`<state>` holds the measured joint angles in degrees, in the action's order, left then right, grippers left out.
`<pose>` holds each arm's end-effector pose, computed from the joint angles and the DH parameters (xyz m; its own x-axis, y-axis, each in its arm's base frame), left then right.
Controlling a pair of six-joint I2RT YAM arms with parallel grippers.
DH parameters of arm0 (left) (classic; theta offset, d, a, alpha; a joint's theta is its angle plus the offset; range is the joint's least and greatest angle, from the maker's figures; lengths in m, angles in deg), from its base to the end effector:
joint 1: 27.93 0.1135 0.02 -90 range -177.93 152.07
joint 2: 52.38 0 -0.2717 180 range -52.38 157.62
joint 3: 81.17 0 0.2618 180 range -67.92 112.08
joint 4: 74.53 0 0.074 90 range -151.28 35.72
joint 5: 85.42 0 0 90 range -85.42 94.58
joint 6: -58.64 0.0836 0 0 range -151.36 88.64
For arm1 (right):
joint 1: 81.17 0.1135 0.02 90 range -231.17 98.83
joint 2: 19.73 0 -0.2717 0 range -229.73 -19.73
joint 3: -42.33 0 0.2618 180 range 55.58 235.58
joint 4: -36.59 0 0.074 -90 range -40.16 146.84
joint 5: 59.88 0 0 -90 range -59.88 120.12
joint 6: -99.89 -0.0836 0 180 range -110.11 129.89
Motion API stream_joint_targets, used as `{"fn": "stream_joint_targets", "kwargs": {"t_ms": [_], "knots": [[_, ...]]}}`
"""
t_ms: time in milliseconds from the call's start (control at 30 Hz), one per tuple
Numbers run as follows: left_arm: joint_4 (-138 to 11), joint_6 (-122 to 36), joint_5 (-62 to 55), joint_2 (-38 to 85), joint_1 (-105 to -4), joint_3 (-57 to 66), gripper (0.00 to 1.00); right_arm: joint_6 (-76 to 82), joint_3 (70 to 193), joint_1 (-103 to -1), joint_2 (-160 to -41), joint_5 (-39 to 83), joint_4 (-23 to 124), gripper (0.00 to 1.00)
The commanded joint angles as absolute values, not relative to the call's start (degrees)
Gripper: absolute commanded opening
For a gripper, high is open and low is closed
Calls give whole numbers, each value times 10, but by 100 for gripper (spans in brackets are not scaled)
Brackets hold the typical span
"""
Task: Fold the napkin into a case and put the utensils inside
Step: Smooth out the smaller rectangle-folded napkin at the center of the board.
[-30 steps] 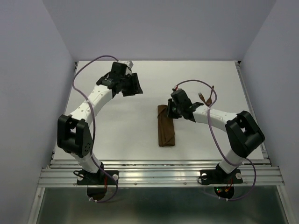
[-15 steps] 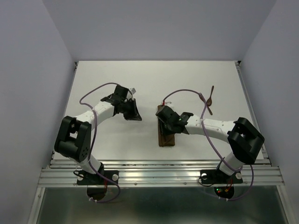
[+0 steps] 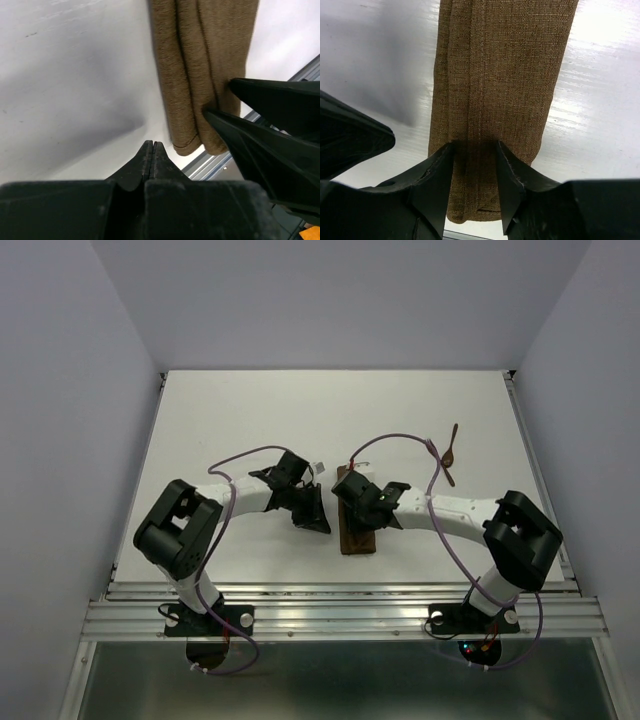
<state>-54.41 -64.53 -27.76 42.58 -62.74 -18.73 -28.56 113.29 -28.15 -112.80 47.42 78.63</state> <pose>0.2635 -0.2377 0.1285 -0.9560 0.1017 -0.2753 0.2698 0.6738 -0.6879 0.2269 0.2600 0.1478 -0.8497 -0.1415 -0.5079 -0.1996 0.9779 0.0615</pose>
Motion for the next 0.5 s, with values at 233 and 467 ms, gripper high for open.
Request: {"fn": "stream_joint_targets", "kwargs": {"t_ms": [233,467], "knots": [[-573,-648,-281,453,-648,-198,0,-303,1152,-263,-1110,467,784,43],[-596,-660,-294,465,-659,-203,0,-300,1144,-258,-1125,462,774,26]]}}
